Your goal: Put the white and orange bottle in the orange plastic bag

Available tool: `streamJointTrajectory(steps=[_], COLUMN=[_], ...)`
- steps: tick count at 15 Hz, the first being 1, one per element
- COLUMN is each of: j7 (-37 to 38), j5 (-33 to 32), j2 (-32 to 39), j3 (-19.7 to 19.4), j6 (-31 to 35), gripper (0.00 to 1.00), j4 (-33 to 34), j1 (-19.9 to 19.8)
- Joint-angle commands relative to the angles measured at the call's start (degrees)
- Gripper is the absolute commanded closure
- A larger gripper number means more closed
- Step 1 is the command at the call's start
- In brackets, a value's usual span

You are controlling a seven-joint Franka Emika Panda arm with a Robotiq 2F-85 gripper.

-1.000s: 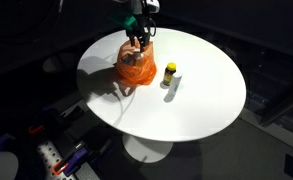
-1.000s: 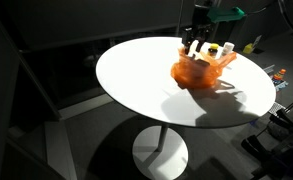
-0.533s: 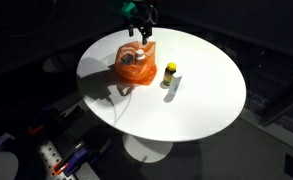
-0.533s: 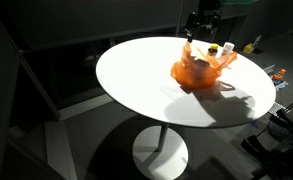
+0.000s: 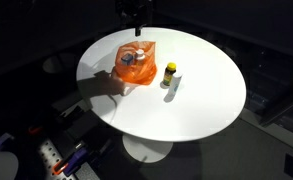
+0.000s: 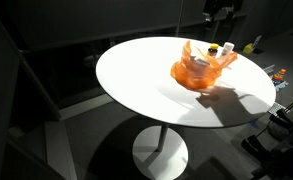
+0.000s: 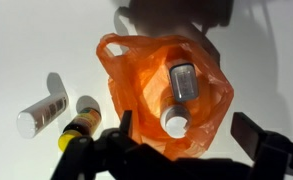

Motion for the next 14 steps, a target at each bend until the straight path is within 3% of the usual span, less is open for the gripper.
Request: streamJointTrajectory(steps=[1,7,14], j7=[-0.96,-0.83,-0.46], j5=[-1.92,-4.40,-3.34], j2=[-7.16,-14.62,-13.90], j3=[0.16,0.53,0.75], j6=[-5.25,-11.45,-11.43], gripper=[0.00,0.00,0.00], j4=[-3.59,-5.59,-5.06], j1=[-0.43,-0.90,-1.08])
